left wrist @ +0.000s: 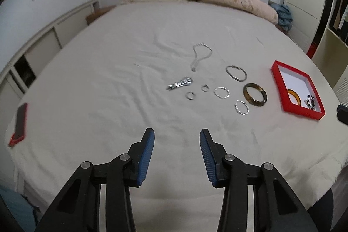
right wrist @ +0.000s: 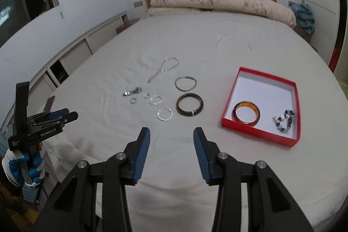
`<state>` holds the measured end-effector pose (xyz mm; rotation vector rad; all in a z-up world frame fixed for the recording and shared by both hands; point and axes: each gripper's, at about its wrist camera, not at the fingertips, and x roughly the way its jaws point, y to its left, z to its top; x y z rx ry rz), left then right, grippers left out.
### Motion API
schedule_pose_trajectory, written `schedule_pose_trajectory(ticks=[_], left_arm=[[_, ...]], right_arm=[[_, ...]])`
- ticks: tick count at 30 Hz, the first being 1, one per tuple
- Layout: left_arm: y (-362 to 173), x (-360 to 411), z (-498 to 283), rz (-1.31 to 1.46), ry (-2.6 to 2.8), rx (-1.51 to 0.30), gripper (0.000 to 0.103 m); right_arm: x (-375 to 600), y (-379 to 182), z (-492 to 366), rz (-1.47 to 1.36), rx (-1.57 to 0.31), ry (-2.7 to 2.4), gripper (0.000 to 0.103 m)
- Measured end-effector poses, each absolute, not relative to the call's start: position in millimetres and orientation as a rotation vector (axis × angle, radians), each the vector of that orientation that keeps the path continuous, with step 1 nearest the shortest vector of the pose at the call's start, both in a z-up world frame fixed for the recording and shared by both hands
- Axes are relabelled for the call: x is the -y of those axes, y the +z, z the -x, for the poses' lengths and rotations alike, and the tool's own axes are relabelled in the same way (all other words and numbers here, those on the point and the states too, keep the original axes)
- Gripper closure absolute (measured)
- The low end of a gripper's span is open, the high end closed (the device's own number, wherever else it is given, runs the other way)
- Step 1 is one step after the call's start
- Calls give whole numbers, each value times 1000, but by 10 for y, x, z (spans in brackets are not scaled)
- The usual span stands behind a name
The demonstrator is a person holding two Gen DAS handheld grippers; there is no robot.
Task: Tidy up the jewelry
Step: 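Withdraw both tools and move toward the dark bangle and silver hoop, then grasp the twisted silver hoop with the left tool while the right tool grasps the dark bangle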
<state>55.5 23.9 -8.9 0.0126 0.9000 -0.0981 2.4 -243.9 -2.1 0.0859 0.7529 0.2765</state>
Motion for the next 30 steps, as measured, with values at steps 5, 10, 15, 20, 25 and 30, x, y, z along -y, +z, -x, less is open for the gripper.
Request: schedule_pose_trajectory(ticks=[5,10,15,20,25,30], left_arm=[[-357,38,-915,-16,-141,-948,62],[-615,257,-1159,4,-211,-1011,64],[-773,465,-1378,-1,-240,-1040,64],[-833,525,-1693,35,-229,-1049,65],[-913,585,-1969,82,-214,-1069,69],[-1085,632,-2145,101,-191,-1122,78]], right_arm=[[2524,-284,-370,-106,-805,285,64],[2495,-541,-684,-113,-851,314,64],[2464,-726,-1014,-118,-876,327,64],[2484,-814,-1349,-102,-884,320,64],[2501,-896,-1638,-89,-898,312,64],[2485,-1012,-1887,-74,-924,316,64]])
